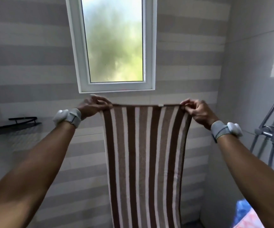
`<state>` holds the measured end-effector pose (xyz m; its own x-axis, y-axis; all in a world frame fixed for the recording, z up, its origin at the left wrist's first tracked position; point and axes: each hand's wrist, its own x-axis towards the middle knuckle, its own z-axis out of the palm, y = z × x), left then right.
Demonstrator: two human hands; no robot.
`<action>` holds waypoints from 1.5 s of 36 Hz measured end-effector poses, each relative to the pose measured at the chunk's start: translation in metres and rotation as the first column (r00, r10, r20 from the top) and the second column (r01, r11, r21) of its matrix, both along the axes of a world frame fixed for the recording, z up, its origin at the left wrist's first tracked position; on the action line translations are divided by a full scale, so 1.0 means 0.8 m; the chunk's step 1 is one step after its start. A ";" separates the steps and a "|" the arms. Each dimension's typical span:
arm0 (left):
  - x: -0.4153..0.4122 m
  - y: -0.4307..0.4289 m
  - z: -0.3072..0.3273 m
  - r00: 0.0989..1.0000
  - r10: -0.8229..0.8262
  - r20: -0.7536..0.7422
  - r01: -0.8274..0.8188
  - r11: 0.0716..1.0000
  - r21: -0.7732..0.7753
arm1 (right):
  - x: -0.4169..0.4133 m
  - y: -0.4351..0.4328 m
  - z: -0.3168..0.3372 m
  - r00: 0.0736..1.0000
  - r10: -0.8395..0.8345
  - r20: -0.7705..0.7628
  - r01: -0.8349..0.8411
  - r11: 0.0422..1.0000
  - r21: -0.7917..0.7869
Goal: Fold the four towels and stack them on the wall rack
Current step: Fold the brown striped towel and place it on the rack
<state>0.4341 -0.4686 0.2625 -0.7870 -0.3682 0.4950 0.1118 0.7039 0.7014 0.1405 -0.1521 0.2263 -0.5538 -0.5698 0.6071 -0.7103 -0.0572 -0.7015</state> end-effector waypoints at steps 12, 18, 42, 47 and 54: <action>0.010 0.009 -0.068 0.994 0.096 -0.046 -0.079 0.955 0.284 | 0.037 0.016 -0.013 0.986 0.150 0.077 -0.146 0.987 -0.061; 0.036 0.073 -0.077 0.992 0.113 0.050 -0.117 0.988 0.100 | 0.051 0.022 -0.050 0.800 0.225 0.555 -0.175 0.974 -0.142; 0.049 -0.002 -0.070 0.996 -0.008 -0.084 0.029 0.967 0.253 | 0.022 0.029 -0.049 0.852 0.396 0.342 -0.416 0.909 -0.015; 0.045 -0.004 -0.074 0.998 -0.020 -0.065 0.040 0.948 0.316 | 0.028 0.012 -0.048 0.903 0.295 0.314 -0.323 0.945 0.042; 0.047 0.004 -0.059 0.988 -0.002 -0.156 0.059 0.932 0.357 | 0.044 -0.007 -0.027 0.954 0.160 0.254 -0.172 0.985 0.026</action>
<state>0.4715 -0.4658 0.2155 -0.7273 -0.5206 0.4473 0.2536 0.4018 0.8799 0.1754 -0.1574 0.2044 -0.5794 -0.6913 0.4318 -0.4954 -0.1219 -0.8600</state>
